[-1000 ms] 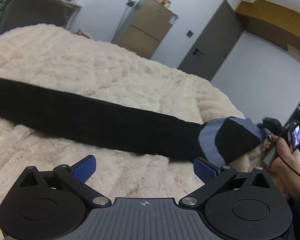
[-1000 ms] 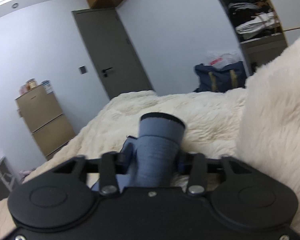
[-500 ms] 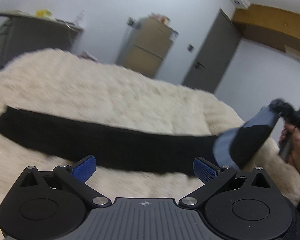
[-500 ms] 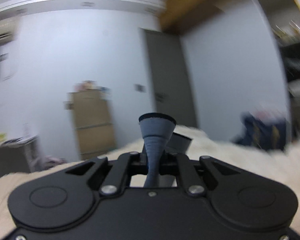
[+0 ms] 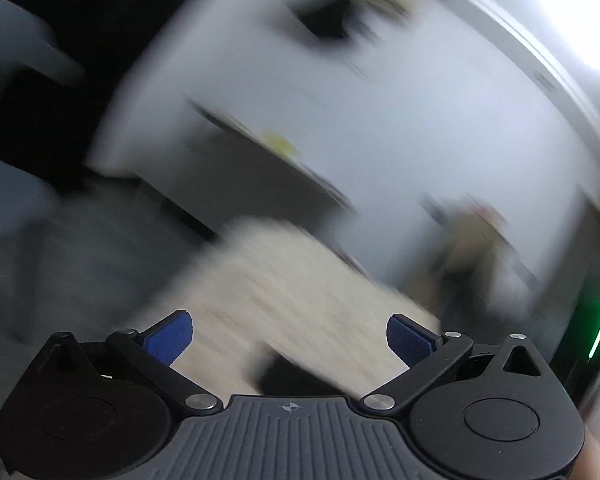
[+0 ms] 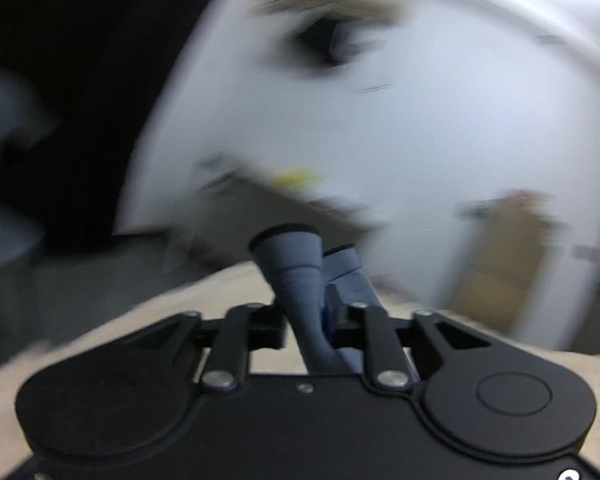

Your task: Fold clothes

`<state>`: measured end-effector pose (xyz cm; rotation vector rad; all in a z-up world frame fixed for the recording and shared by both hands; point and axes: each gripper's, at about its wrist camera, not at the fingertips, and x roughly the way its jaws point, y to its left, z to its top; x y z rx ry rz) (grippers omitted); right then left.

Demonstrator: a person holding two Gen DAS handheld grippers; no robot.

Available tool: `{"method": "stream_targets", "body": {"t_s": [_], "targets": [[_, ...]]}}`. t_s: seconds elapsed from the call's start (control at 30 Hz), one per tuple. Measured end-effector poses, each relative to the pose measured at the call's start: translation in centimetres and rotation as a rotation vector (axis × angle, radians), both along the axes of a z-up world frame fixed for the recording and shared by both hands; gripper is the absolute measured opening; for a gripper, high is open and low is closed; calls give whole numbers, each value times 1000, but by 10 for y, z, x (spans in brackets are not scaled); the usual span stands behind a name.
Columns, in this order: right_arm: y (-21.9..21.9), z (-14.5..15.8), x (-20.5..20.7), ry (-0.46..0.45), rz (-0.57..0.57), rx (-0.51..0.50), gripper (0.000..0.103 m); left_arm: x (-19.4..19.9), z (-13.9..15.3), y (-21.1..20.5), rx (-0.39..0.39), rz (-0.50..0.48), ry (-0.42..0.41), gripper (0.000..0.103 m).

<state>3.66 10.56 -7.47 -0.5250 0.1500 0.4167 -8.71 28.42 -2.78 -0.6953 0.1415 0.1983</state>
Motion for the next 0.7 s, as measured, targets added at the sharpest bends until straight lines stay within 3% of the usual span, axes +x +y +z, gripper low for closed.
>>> {"method": "stream_targets", "body": {"t_s": [0.03, 0.1, 0.2, 0.27, 0.4, 0.5, 0.63, 0.7], "targets": [[20, -23, -6, 58, 54, -74, 64, -5, -5, 16, -57, 13, 0, 103], [45, -59, -28, 135, 159, -180, 62, -8, -8, 23, -67, 34, 23, 103], [10, -45, -54, 79, 214, -44, 74, -3, -7, 21, -49, 8, 42, 103], [-47, -20, -61, 68, 190, 49, 78, 5, -5, 11, -31, -37, 32, 103], [-166, 20, -47, 100, -8, 151, 77, 18, -7, -19, 28, -128, 69, 103], [-286, 48, -16, 241, -309, 346, 76, 29, -9, -48, 93, -202, 111, 103], [-397, 29, 3, 444, -526, 698, 57, 34, -16, -70, 126, -232, 156, 103], [-428, 7, 7, 515, -568, 860, 54, 33, -19, -76, 117, -272, 143, 103]]}}
